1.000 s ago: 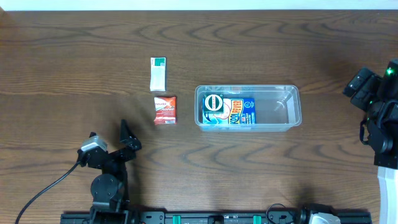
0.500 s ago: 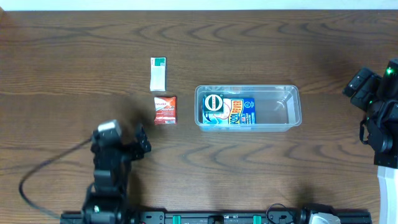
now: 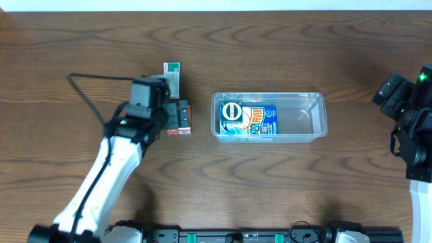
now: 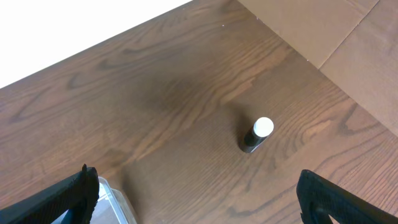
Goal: Pack container
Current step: 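Reach the left gripper over the red Panadol box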
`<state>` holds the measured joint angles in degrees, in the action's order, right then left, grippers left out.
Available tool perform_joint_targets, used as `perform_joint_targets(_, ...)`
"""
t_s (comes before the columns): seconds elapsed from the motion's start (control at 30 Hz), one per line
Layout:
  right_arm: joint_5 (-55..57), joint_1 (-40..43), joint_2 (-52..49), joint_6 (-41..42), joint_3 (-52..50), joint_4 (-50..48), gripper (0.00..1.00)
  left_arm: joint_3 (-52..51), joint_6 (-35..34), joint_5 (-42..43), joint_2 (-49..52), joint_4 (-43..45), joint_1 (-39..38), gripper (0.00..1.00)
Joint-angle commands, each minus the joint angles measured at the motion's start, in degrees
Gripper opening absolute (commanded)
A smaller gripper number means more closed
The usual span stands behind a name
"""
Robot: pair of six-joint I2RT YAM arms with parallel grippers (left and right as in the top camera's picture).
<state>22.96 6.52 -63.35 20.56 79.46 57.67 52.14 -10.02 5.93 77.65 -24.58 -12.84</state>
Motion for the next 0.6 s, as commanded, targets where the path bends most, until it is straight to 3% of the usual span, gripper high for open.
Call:
perform_joint_targets(0.0, 0.8, 0.5, 0.0, -0.5, 0.4, 0.0, 0.99, 1.5, 2.3, 0.3, 2.3, 1.4, -0.5, 0.98)
perform_joint_targets(0.57, 0.8, 0.5, 0.0, -0.5, 0.4, 0.0, 0.99, 1.5, 2.3, 0.3, 2.7, 2.1, -0.4, 0.98)
